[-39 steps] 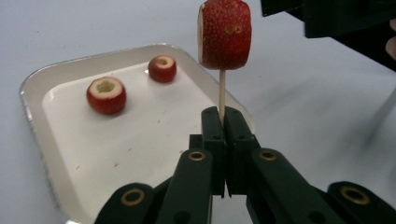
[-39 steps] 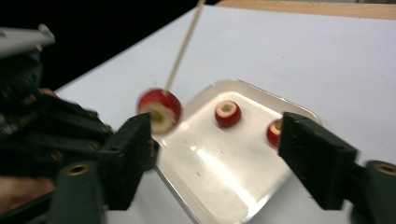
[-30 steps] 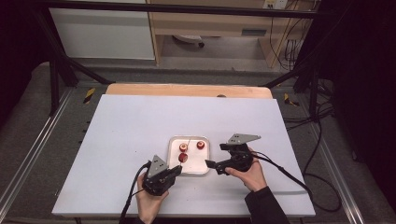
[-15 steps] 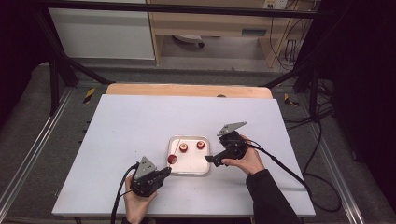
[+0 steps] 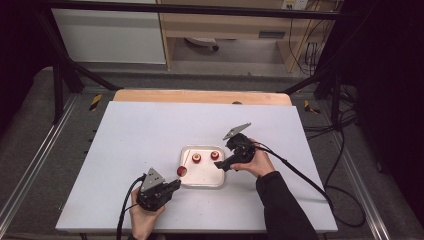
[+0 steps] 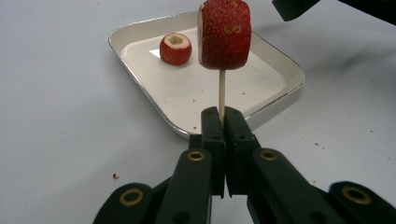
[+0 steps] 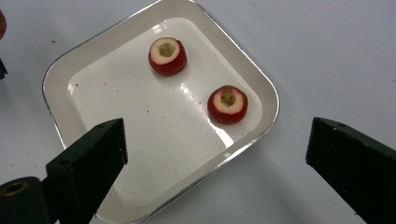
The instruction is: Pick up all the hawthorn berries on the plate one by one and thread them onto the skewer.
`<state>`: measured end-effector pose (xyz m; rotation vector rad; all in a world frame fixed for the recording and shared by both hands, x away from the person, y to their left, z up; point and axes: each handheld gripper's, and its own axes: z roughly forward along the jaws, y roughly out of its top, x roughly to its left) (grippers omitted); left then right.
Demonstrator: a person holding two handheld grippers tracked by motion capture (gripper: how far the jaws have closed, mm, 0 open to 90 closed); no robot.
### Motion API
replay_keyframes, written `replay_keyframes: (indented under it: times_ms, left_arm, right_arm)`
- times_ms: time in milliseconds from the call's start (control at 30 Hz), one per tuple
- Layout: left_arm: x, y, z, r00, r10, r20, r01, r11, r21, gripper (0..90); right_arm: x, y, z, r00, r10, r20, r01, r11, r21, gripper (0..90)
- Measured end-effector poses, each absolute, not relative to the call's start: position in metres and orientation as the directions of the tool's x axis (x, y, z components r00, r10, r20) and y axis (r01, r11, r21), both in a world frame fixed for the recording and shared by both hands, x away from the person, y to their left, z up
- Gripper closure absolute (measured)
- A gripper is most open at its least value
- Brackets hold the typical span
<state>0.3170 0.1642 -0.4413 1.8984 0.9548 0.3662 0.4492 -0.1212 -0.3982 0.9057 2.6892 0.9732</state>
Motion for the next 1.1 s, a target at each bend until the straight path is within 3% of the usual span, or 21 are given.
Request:
replay_keyframes:
  times_ms: [233, 667, 1100]
  left_arm:
    - [0.317, 0.164, -0.442, 0.653, 0.745, -0.136, 0.464, -0.251, 0.849, 88.1]
    - [0.315, 0.164, -0.443, 0.646, 0.750, -0.145, 0.485, -0.256, 0.836, 88.1]
    - [0.317, 0.165, -0.443, 0.645, 0.751, -0.145, 0.488, -0.257, 0.834, 88.1]
  right_arm:
    - [0.462, -0.109, -0.400, -0.803, 0.591, 0.078, 0.519, 0.628, 0.580, 12.2]
    - [0.479, -0.090, -0.405, -0.825, 0.564, 0.048, 0.508, 0.701, 0.500, 36.8]
    - [0.489, -0.078, -0.412, -0.860, 0.510, 0.005, 0.461, 0.771, 0.440, 48.8]
